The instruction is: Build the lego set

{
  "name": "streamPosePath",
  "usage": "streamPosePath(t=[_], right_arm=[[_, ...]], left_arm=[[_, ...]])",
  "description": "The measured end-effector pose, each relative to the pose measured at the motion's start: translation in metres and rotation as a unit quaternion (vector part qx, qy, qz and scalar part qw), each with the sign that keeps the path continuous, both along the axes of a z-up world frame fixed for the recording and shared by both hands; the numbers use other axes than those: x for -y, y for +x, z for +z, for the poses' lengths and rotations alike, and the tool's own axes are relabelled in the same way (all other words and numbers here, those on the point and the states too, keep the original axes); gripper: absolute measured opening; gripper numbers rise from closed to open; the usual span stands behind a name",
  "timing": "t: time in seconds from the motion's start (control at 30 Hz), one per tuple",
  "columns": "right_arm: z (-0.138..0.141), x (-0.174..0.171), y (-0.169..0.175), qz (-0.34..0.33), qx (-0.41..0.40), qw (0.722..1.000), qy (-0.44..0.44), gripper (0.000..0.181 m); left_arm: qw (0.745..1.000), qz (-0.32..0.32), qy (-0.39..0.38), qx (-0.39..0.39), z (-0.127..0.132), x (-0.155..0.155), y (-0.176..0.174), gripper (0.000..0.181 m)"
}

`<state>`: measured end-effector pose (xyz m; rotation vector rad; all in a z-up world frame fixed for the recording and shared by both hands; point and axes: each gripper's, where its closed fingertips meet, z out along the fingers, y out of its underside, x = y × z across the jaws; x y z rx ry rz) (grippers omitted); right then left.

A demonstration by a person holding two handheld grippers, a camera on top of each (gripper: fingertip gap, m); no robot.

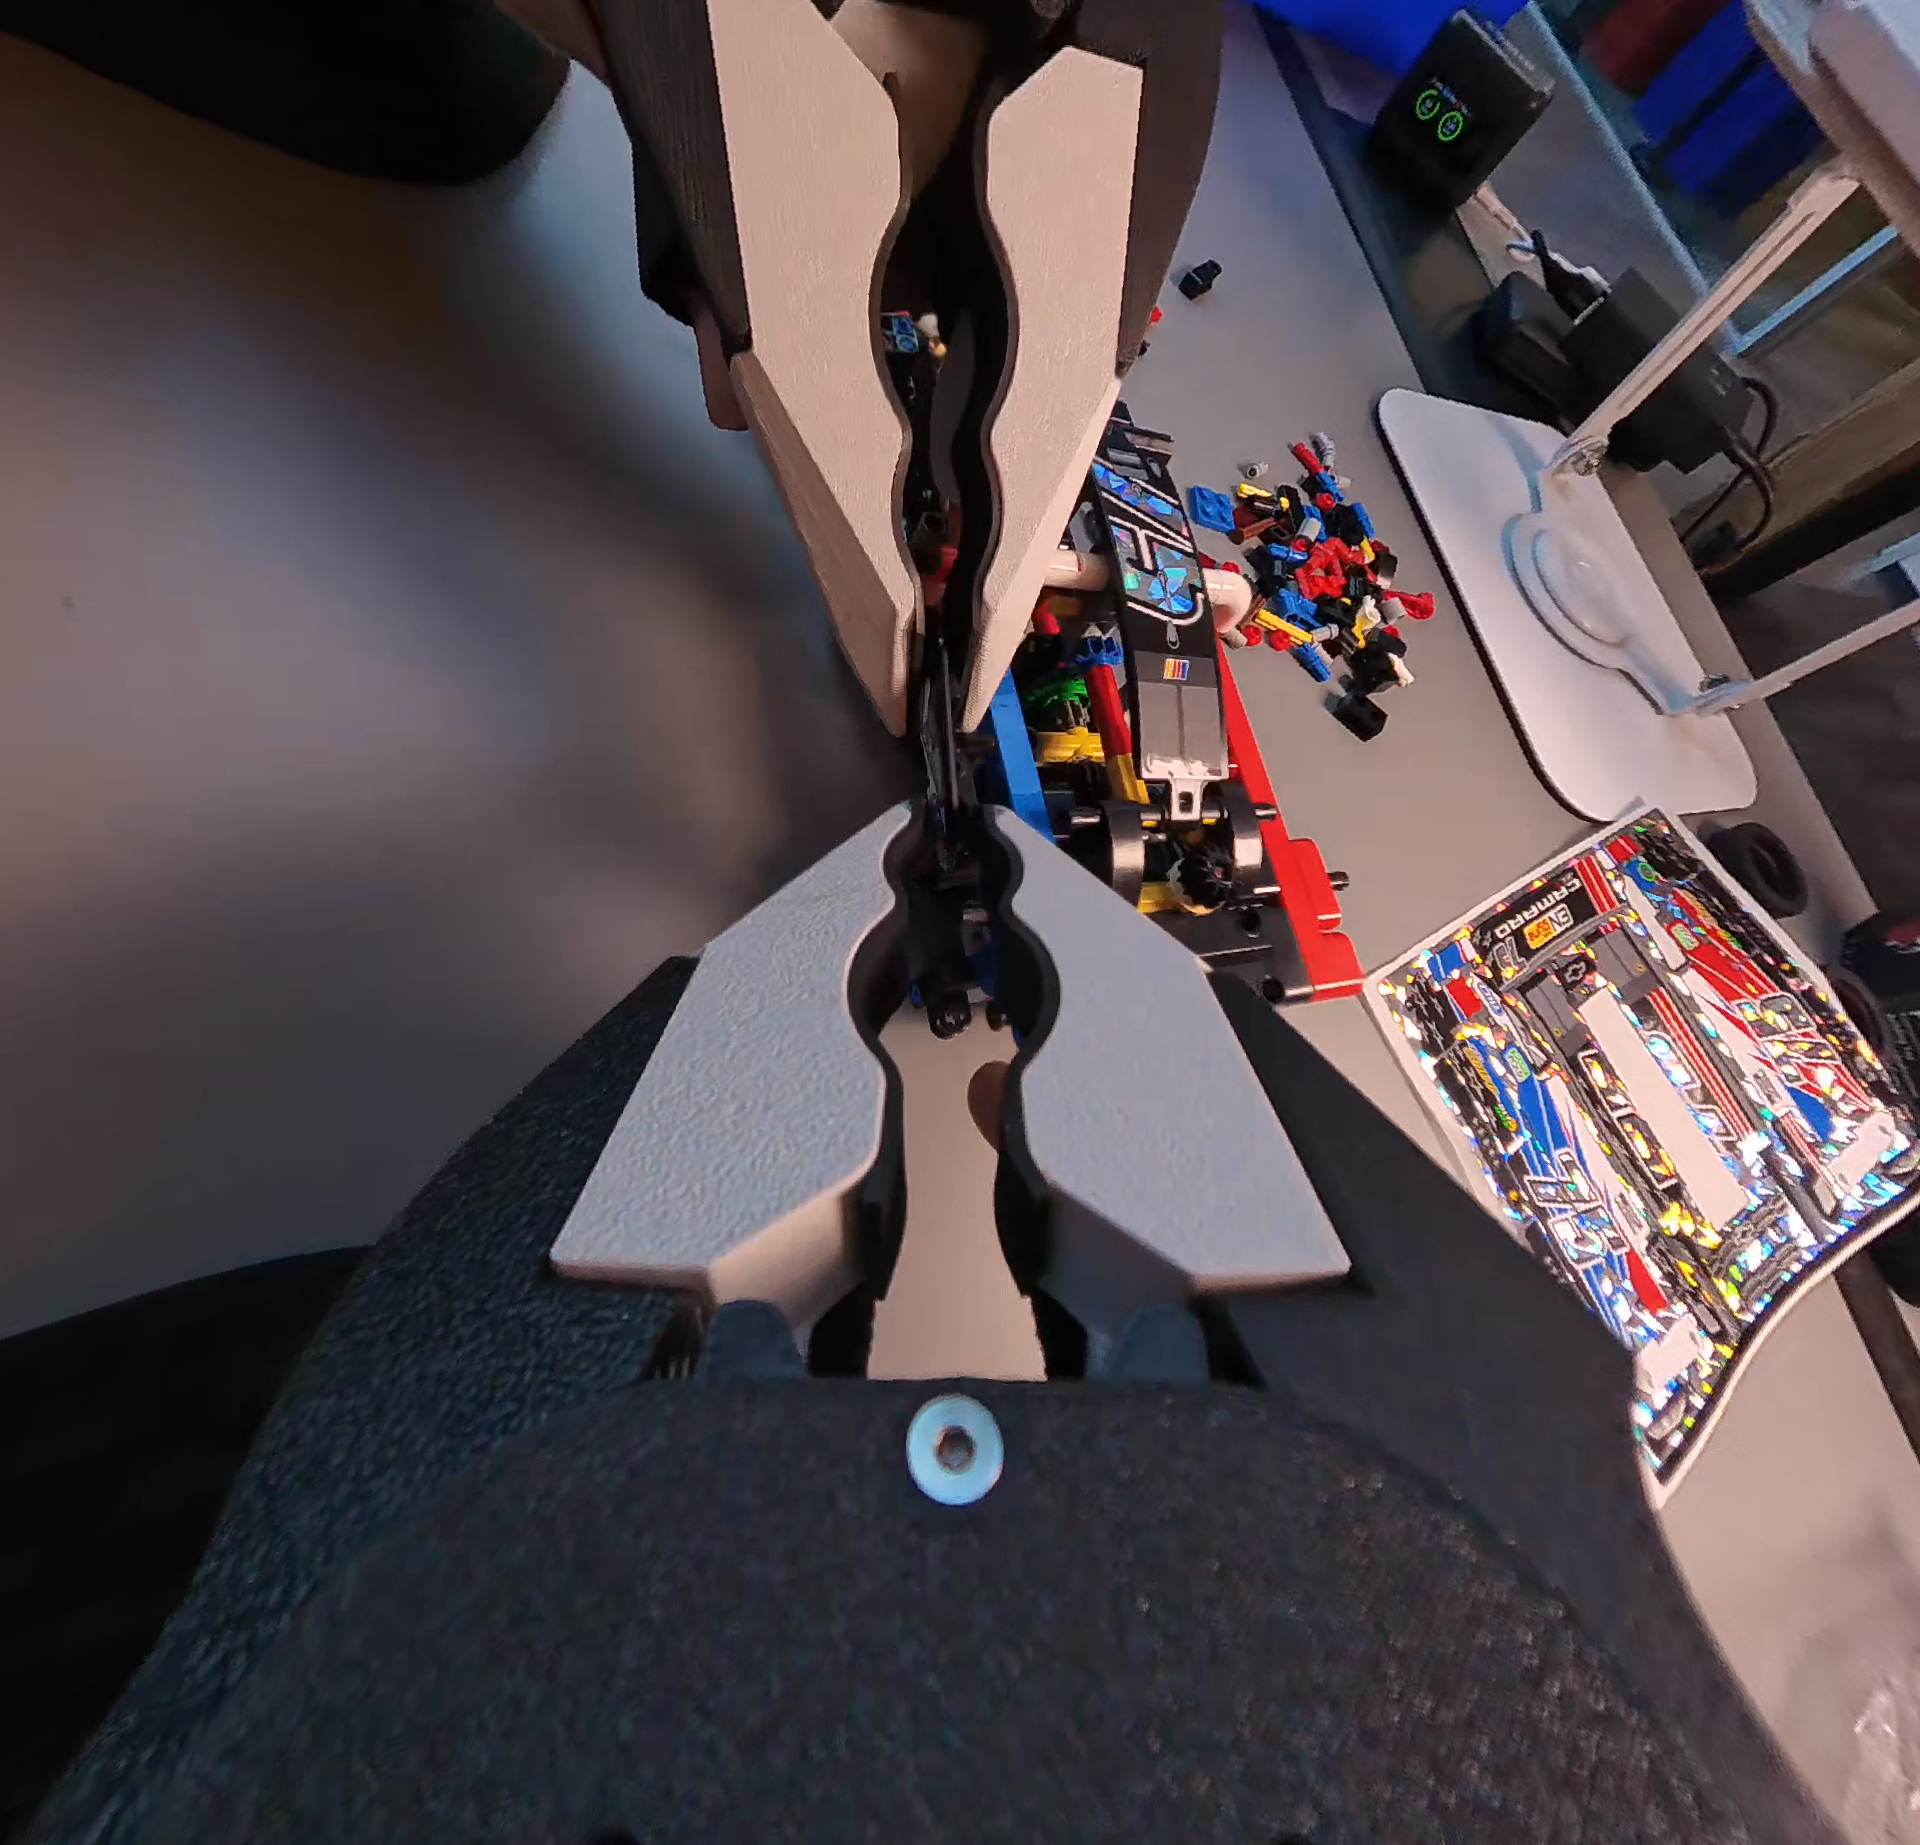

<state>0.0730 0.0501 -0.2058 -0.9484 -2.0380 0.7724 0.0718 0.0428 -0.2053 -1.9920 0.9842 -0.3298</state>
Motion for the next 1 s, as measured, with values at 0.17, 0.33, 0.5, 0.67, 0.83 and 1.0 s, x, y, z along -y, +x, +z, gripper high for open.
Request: streamPosePath(t=[0.17, 0.33, 0.5, 0.67, 0.83, 1.0], right_arm=[[-0.004, 0.000, 0.000, 0.014, 0.031, 0.999, -0.029, 0.005], [-0.004, -0.001, -0.005, 0.025, 0.060, 0.997, -0.033, 0.004], [-0.011, 0.001, -0.008, 0.037, 0.101, 0.994, -0.027, 0.005], [-0.010, -0.004, -0.012, 0.042, 0.124, 0.991, -0.034, 0.004], [-0.006, -0.013, -0.016, 0.052, 0.121, 0.990, -0.057, 0.005], [-0.001, -0.014, -0.019, 0.059, 0.112, 0.988, -0.091, 0.005]], left_arm=[[0.997, 0.015, 0.022, -0.066, -0.001, -0.004, -0.007, 0.021], [0.994, 0.011, -0.014, -0.107, 0.001, -0.007, -0.014, 0.038], [0.986, -0.019, -0.058, -0.158, -0.005, -0.012, -0.015, 0.029], [0.974, -0.038, -0.094, -0.205, -0.012, -0.015, -0.018, 0.020], [0.968, -0.015, -0.116, -0.222, -0.013, -0.021, -0.024, 0.020], [0.975, 0.000, -0.116, -0.191, -0.003, -0.023, -0.028, 0.026]])
